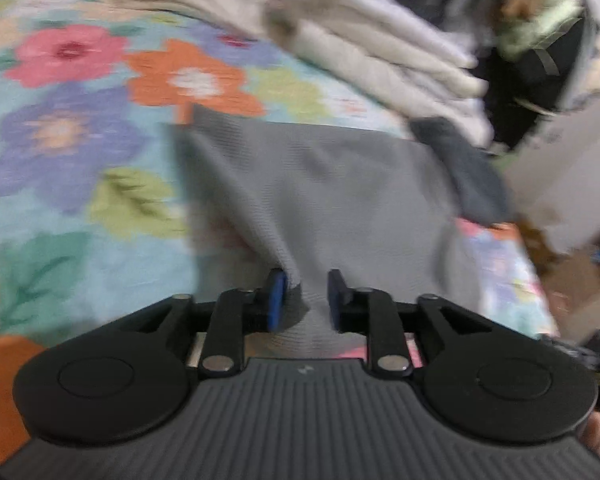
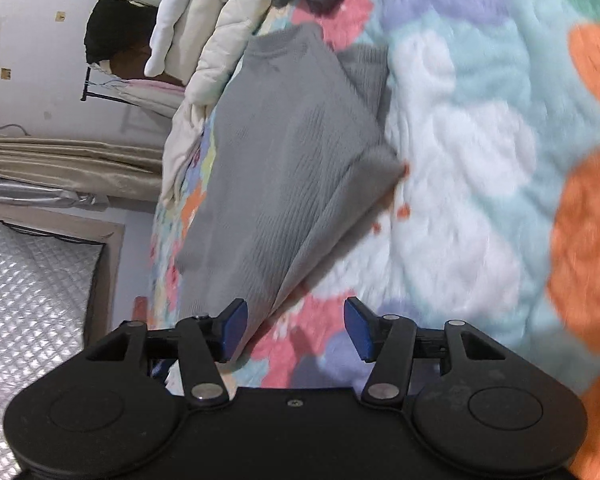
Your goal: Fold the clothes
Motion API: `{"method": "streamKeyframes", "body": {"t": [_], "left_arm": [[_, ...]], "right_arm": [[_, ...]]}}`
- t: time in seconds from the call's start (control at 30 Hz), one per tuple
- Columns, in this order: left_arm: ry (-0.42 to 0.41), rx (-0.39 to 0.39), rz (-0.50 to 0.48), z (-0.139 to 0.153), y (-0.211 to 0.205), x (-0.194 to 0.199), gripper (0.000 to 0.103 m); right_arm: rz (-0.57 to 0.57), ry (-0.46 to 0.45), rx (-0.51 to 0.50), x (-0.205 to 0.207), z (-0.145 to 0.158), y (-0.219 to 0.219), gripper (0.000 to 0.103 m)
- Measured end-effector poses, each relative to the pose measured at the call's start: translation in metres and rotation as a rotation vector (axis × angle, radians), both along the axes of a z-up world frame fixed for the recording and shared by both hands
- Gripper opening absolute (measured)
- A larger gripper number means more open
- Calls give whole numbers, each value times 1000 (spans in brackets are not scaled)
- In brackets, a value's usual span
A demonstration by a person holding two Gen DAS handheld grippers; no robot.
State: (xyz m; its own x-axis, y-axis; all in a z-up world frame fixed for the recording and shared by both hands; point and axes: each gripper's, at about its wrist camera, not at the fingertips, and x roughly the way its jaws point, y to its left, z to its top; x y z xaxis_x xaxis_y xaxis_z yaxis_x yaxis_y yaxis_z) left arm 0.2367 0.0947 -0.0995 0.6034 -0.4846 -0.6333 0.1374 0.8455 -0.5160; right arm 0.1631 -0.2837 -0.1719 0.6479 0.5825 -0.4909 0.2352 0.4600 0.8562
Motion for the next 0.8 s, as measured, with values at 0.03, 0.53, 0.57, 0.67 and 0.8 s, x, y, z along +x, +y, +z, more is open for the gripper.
{"method": "streamKeyframes", "body": {"t": [0.03,0.53,0.57,0.67,0.8], "left_arm": [[-6,-3,-8,1,-1,1,26],[39,-92,-48,-14,-8,10,40],[115,-88,-43,-30,-11,15,39],[165,-174,-3,-50,-6,20,37],[225,-299,33,-58,11,26,37]], "right_arm": [[-6,-3,0,-1,0,2,59],[-16,-22,-73,31,9,22,65],[-23,-22,-81,32,8,23,65],[-38,-32,-108,40,8,29,65],[-60,-44,-146,51,8,36,66]]}}
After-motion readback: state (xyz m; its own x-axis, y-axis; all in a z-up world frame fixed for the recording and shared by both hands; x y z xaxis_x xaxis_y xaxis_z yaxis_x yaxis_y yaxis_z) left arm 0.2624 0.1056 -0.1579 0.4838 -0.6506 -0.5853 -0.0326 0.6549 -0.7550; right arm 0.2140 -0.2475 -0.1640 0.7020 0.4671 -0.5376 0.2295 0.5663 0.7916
